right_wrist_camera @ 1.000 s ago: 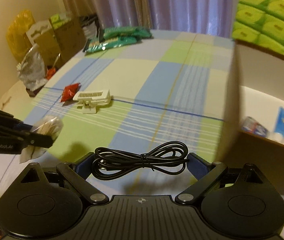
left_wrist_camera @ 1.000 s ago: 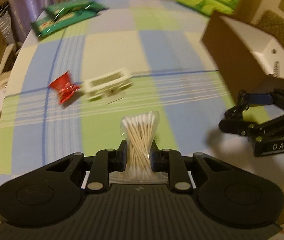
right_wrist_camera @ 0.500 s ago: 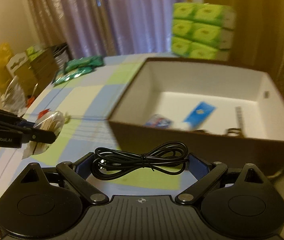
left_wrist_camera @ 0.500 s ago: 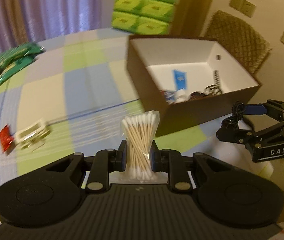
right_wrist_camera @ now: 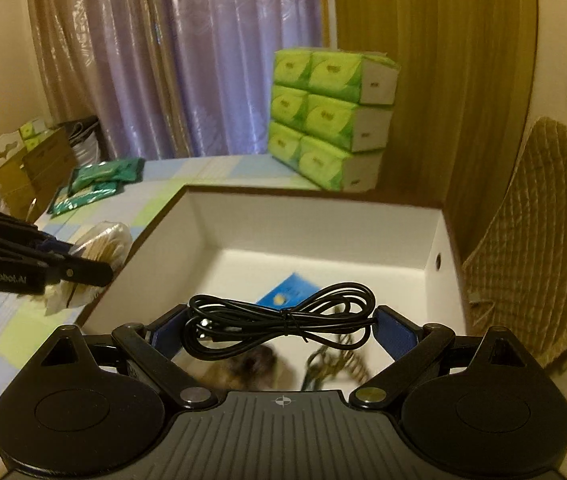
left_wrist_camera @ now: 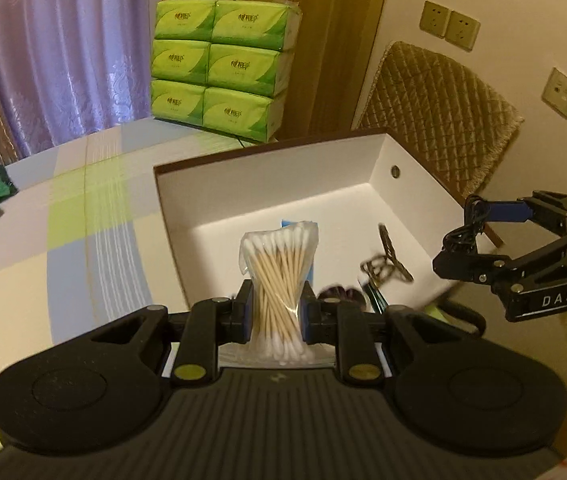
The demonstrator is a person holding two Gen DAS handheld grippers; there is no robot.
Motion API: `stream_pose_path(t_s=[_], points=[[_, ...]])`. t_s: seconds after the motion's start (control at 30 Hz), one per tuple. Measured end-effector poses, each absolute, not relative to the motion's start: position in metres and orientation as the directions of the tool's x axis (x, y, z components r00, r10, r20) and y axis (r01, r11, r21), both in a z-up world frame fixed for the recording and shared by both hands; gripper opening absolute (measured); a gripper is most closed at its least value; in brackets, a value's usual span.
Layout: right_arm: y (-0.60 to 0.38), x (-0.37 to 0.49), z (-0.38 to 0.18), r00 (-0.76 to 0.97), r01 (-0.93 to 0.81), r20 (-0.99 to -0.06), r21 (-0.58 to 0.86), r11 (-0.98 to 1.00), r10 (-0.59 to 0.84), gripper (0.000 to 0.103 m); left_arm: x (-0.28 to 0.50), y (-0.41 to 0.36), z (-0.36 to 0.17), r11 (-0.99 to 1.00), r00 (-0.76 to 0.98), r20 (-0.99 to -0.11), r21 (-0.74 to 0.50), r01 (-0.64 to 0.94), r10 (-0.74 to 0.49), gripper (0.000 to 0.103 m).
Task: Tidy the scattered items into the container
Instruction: 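Carry the swab bag and black cable with both tools over the box, then open both tools to drop the swab bag and cable into the box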
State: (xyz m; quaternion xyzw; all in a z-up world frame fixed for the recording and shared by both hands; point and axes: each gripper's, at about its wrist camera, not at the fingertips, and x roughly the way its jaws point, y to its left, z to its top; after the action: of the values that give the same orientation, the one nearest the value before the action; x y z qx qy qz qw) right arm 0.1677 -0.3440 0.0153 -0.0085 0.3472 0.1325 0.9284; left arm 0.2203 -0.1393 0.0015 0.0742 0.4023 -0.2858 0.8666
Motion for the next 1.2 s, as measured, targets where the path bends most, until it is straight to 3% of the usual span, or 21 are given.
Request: stream_pose_path(t_s=[0.63,1.2], points=[[-0.364,0.293,-0.035,0.618,-0.278,-0.755,0.051,0.959,0.219,0.094,0.320,-0.203,-0.049,0.871,0.455,-0.834,-0.061,0.487,-0.313,0.018],[-0.378,0.327,-0.063,0.515,-0.210,-0.839,0.078,0.975,0.178,0.094,0.351,-0.232,-0.103,0.878,0.385,-0.897,-0.007,0.478,-0.217,0.024]])
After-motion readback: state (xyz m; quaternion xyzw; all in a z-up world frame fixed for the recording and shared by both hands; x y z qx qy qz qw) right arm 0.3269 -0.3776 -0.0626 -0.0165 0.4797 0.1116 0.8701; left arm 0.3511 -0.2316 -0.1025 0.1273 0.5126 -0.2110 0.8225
